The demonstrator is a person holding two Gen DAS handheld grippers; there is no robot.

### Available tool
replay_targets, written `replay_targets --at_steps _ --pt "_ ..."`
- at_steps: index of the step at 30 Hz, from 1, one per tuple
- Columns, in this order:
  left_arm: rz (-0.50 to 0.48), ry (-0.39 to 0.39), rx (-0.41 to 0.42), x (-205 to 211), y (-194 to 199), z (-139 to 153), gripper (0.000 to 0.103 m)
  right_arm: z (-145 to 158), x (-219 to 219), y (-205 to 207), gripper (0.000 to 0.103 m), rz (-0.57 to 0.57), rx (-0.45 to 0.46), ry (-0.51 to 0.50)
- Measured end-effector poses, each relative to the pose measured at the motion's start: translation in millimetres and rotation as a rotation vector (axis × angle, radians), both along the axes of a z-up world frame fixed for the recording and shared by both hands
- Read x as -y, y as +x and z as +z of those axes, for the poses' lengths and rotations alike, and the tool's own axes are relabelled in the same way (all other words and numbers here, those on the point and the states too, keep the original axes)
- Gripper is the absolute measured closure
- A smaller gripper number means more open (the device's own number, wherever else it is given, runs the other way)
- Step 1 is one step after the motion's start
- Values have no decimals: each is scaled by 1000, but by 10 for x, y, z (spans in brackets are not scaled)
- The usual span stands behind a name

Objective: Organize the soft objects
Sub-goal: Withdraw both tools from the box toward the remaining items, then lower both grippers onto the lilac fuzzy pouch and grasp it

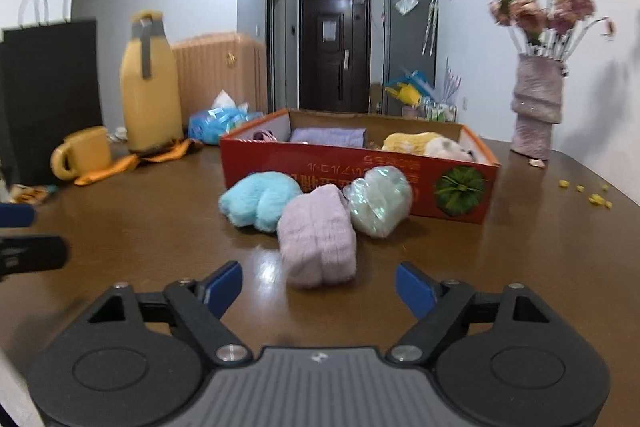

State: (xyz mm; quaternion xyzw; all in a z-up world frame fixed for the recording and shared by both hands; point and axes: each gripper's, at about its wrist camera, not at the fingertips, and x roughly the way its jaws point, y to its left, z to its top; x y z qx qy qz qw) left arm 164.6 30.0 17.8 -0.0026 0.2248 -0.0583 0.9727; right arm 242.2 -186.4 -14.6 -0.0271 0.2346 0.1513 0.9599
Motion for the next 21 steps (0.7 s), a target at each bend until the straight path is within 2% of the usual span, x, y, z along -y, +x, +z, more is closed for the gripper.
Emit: replay_targets --at_steps 1,3,4,5,9,10,11,13,14,15,19,21 --pt "-4 3 -2 11 50 14 6 -12 -44 135 22 8 -4 -2" --pt "-10 9 -6 25 172 40 6 -64 -123 380 37 -1 -28 -12" --pt "-10 10 -10 28 229 50 6 -96 -152 487 60 9 -72 -16" --pt "-11 7 -15 27 296 55 6 -124 -152 544 59 38 -115 5" --pt "-52 -42 -49 70 541 43 6 -112 -48 293 57 256 -139 21" --pt "-73 -56 -63 106 616 22 6 -107 39 230 49 294 -144 29" --pt "-90 -66 -77 147 686 0 6 -99 131 204 33 267 -148 29" --pt "-126 -86 -113 255 851 -67 6 -63 320 170 22 131 -116 22" --pt "-143 -98 -132 302 919 -101 7 -28 427 134 22 70 -81 31" --pt "-157 -110 -147 338 973 -134 7 3 510 110 22 58 -67 52" --pt "-190 -160 -197 392 1097 -255 8 80 780 113 23 79 -96 289" --pt "-192 -177 -196 392 1093 -279 17 56 825 219 25 83 -131 373"
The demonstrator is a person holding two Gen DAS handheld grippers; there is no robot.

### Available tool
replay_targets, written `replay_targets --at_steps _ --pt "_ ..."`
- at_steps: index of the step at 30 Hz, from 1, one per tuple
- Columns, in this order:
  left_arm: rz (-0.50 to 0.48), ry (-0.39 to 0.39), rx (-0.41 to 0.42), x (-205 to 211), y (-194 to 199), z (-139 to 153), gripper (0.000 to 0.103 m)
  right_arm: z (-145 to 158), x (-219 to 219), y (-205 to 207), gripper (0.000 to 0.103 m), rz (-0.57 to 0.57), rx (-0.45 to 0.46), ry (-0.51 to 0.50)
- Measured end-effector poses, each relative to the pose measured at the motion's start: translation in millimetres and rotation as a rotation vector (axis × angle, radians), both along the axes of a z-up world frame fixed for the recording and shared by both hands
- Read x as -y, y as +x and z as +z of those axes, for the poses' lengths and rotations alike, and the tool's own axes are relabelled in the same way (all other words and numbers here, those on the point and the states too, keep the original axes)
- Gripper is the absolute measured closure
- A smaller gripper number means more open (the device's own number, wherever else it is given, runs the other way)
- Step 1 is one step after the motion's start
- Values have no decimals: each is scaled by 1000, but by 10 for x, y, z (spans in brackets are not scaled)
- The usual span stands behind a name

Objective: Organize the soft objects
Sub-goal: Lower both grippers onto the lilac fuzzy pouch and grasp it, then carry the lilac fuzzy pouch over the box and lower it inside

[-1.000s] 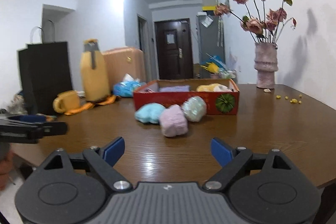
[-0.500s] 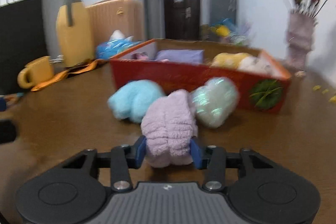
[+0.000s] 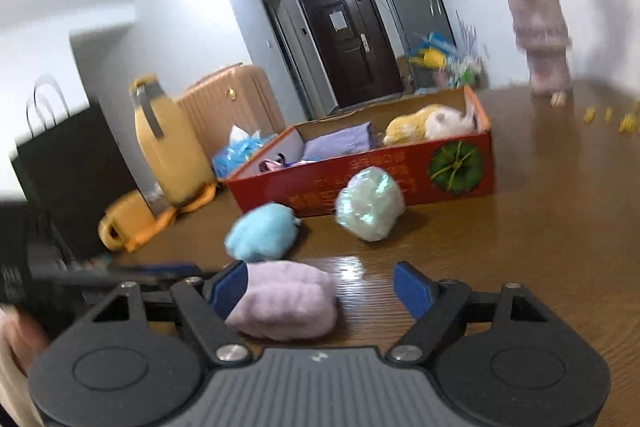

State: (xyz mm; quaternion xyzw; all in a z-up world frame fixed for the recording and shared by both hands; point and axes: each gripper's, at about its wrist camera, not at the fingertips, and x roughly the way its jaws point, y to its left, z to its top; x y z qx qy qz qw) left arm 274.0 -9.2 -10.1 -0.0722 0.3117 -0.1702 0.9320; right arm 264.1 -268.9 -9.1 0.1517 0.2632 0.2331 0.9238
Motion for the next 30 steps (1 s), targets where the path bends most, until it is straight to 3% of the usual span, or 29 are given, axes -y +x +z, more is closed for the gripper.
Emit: replay_targets --at_steps 1,3,5,6,8,13,20,22,23,24,25,26,29,30 --pt "4 -15 -7 -14 2 -7 20 -31 -25 80 30 -6 -21 14" --pt "22 -55 -41 -59 40 -30 46 -91 -110 213 38 -22 -55 -5" --pt "45 -86 -74 -68 98 -50 55 -154 -207 386 48 -30 -87 -20" --pt "48 -94 -87 -58 121 -67 67 -219 -248 406 51 -28 -97 -18" --pt "49 -98 -110 -35 151 -112 75 -278 -313 449 61 -5 -120 1" --pt "70 -118 -139 -30 178 -162 77 -384 -362 360 79 -34 -111 46" --pt "42 -105 -154 -3 19 -76 82 -228 -568 -10 83 -47 55 -104" --pt "18 -88 -139 15 -52 -63 80 -223 -574 -56 83 -47 55 -132" --pt "19 -87 -129 15 -81 -64 69 -244 -564 -53 83 -54 39 -136" --pt "23 -98 -128 7 -91 -71 49 -272 -548 -43 83 -61 20 -133" --pt "22 -108 -134 0 -91 -84 44 -287 -528 -44 83 -67 13 -124" --pt "16 -110 -145 0 -81 -104 46 -295 -514 -50 83 -68 13 -119" --pt "-5 -147 -181 -6 -39 -152 70 -300 -545 -76 83 -70 25 -138" --pt "-7 -156 -182 -11 -46 -144 73 -301 -555 -82 83 -71 29 -143"
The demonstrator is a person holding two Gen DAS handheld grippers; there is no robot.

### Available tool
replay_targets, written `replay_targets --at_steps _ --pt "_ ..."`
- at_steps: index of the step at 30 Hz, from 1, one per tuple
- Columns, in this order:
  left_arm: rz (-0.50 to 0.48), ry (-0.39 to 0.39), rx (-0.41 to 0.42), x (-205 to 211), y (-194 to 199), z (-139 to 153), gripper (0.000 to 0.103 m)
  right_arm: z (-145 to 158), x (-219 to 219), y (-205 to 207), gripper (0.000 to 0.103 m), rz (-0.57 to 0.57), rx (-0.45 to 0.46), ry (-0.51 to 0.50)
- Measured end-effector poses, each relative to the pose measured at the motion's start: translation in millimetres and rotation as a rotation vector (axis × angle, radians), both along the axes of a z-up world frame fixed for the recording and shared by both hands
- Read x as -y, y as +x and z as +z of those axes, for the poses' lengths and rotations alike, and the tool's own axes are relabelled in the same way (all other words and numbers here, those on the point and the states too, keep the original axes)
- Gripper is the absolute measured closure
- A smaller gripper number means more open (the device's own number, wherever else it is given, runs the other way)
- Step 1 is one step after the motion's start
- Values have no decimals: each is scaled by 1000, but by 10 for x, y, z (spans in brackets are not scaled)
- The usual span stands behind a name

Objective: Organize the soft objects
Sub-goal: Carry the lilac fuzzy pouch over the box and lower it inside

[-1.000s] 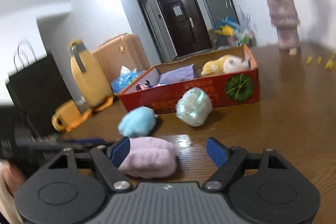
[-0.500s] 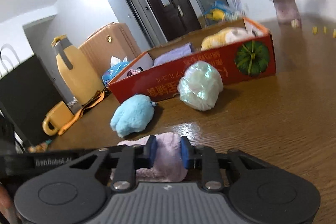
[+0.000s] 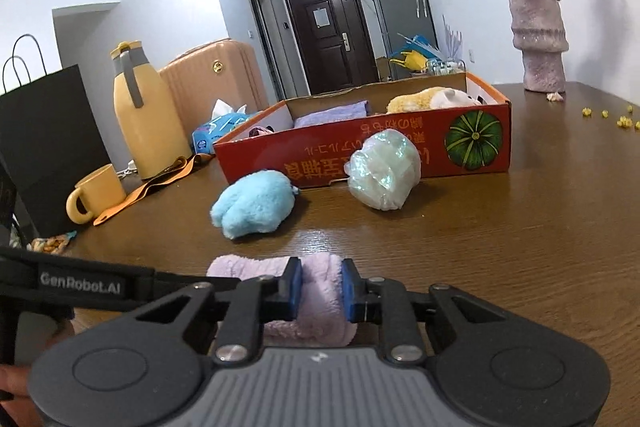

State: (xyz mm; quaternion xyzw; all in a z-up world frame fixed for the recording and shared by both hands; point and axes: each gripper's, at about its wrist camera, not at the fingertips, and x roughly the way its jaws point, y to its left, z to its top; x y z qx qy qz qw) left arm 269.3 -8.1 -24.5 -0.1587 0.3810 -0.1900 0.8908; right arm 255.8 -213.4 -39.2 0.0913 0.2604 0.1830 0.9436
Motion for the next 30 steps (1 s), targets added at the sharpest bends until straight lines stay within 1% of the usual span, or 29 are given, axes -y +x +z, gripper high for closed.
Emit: replay_targets --at_steps 1,2,4,5,7,9,10,12,13,14,16,19,20,21,22,23,24,25,26,27,28,30 --pt "0 9 9 7 -5 14 76 1 1 -2 83 -1 -2 2" --pt "-5 18 21 12 -10 37 81 8 8 1 83 1 -7 8" --pt "-18 18 43 11 -5 110 83 55 36 14 83 3 -14 29" --pt "-22 29 76 19 17 201 83 117 54 26 84 6 -5 43" --pt "-34 45 152 46 120 437 83 310 86 97 84 13 45 61" --pt "-47 72 240 70 319 691 83 557 111 280 84 25 99 66" --pt "-55 83 264 70 494 809 83 674 117 410 84 33 120 63" --pt "-57 77 229 50 958 954 83 914 122 823 84 55 152 56" --pt "-62 75 205 42 1207 986 83 982 108 1034 84 62 150 51" --pt "-54 84 176 38 1508 996 83 1034 90 1320 84 65 129 42" --pt "-38 107 112 40 1988 936 83 1040 25 1882 84 79 54 12" --pt "4 184 33 70 2591 738 83 892 -124 2636 84 80 -69 -54" --pt "32 215 4 89 2758 650 80 818 -177 2845 84 87 -109 -65" --pt "56 239 -16 78 2842 568 79 745 -225 3008 83 92 -147 -78" --pt "70 260 -24 86 2926 509 79 662 -261 3160 80 97 -187 -88" --pt "58 266 -22 66 2960 462 78 595 -284 3281 80 87 -212 -94" --pt "37 266 -24 61 2983 424 71 552 -283 3357 79 65 -213 -93" --pt "26 261 -23 53 2989 405 67 529 -285 3388 77 50 -213 -89" --pt "25 257 -16 34 2980 400 62 513 -278 3410 73 39 -222 -83" --pt "28 262 -7 24 2964 406 59 511 -268 3404 73 39 -225 -69" --pt "28 265 4 -2 2956 412 58 524 -260 3392 69 42 -218 -65" --pt "44 269 15 -36 2933 476 57 571 -262 3330 66 38 -192 -89"
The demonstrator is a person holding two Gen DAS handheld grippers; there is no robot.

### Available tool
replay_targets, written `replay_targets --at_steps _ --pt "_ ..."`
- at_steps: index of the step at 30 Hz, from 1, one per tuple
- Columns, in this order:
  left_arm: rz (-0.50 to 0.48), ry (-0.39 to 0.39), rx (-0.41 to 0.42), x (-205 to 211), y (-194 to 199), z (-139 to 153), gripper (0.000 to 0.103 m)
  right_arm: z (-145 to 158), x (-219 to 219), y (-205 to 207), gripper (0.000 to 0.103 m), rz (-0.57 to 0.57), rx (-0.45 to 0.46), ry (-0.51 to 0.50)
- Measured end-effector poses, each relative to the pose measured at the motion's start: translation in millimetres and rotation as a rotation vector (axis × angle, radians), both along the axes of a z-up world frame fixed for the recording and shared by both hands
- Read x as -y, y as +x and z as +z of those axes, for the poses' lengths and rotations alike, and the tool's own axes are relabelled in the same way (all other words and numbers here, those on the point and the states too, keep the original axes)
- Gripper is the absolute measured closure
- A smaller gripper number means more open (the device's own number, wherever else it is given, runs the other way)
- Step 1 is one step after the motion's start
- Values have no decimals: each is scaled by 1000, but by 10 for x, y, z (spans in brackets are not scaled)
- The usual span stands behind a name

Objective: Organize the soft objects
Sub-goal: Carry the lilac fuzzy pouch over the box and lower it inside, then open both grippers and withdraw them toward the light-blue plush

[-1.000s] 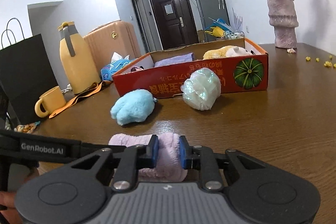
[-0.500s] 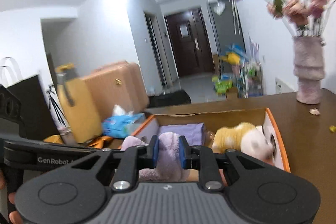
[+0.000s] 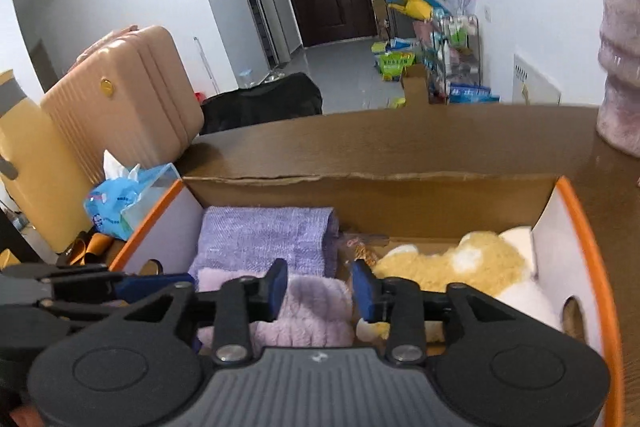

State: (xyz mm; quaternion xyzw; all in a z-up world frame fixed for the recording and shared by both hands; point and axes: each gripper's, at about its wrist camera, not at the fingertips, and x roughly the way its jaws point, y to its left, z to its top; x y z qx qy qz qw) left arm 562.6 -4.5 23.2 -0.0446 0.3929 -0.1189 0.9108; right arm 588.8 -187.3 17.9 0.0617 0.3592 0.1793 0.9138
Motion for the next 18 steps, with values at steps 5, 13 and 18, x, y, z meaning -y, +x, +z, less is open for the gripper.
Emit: replay_targets --at_steps 5,13,18 --pt "21 12 96 -121 -389 388 46 360 134 -293 57 5 74 1" --pt "23 83 334 -350 -1708 1057 22 1048 565 -1472 36 12 285 -60" --pt "13 83 440 -340 -2315 1349 18 1319 741 -2239 29 20 416 -95"
